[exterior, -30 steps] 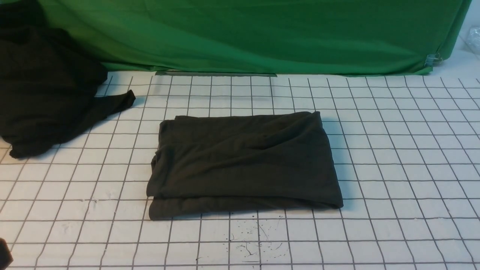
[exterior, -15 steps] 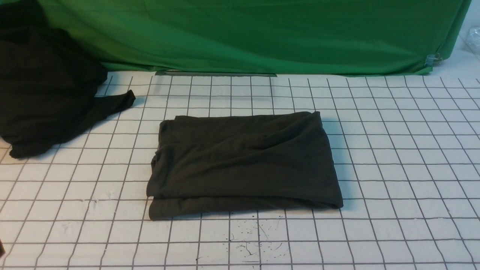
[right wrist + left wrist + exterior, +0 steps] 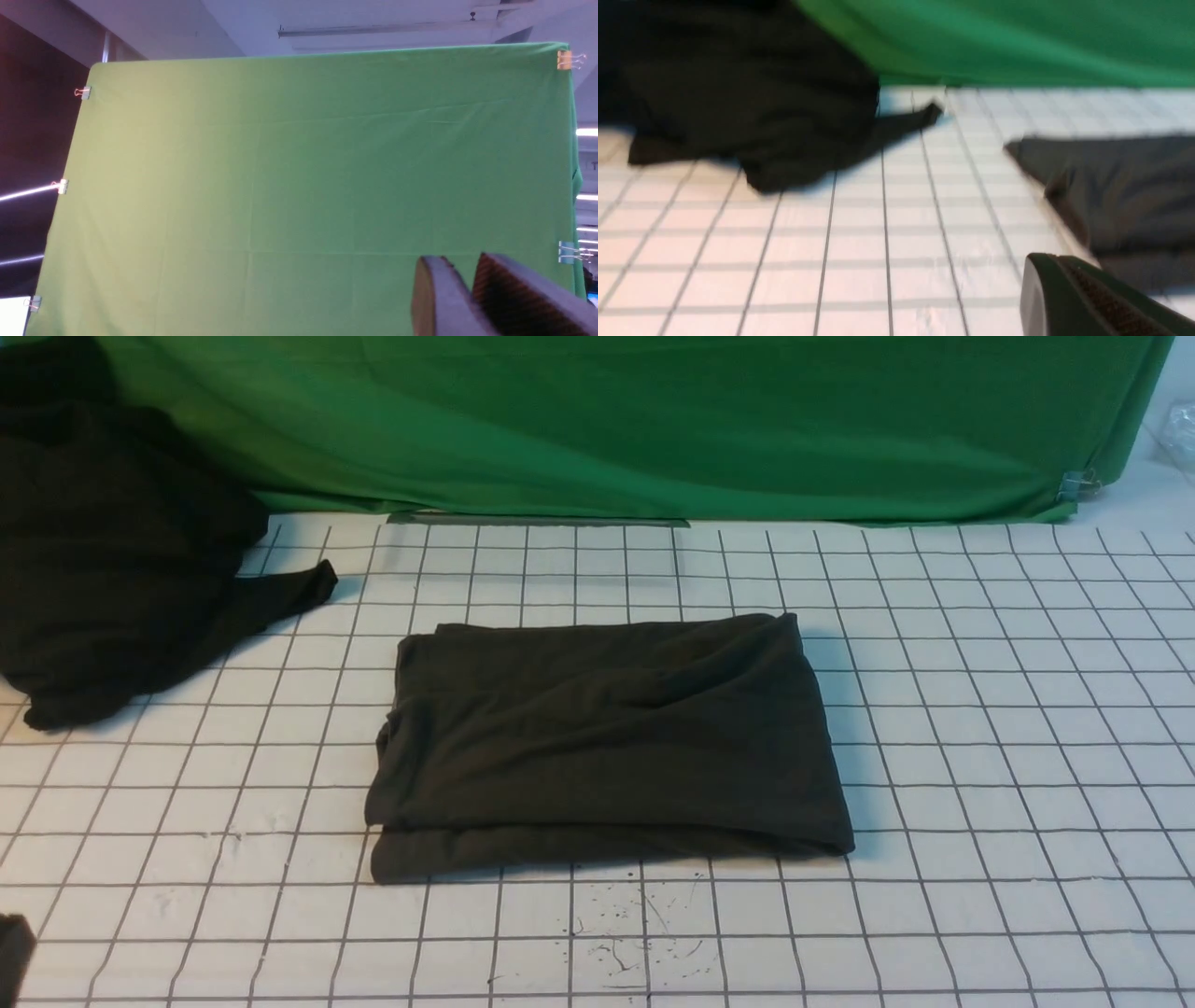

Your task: Fold a long-sleeved shirt over a white checkered tablecloth.

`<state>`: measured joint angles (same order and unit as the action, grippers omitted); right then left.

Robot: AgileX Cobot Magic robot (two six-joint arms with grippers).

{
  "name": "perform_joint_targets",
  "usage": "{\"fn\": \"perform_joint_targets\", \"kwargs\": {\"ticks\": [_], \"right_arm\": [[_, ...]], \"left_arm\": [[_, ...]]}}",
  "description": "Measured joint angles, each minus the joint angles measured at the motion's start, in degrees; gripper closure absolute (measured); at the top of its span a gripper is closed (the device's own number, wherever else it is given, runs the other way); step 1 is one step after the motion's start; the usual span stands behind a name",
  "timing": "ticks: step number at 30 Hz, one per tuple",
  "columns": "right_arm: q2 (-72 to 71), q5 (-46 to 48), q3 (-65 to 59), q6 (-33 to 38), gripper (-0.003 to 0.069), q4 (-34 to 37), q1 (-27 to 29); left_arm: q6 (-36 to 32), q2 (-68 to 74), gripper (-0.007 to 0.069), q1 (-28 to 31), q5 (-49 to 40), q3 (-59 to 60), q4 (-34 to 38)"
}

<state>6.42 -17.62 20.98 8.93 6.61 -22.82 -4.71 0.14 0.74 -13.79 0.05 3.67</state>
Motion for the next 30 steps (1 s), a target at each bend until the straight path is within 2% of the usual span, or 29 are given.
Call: {"fn": "perform_joint_targets", "kwargs": {"ticks": [26,29,30], "right_arm": [[0.0,2.3,0.0,0.0,0.0484,-0.1,0.0],[-0.4,4.3,0.0,0.4,0.048,0.0,0.1],[-1.4,8.6,-0.1,1.9,0.0477,0.0,0.5]], "left_arm": [[-0.6,0.0,0.0622,0.0,0.5,0.3,0.5],[-0.6,0.0,0.0622,0.0,0.5,0.3,0.5],[-0.6,0.0,0.0622,0.0,0.5,0.3,0.5]]}}
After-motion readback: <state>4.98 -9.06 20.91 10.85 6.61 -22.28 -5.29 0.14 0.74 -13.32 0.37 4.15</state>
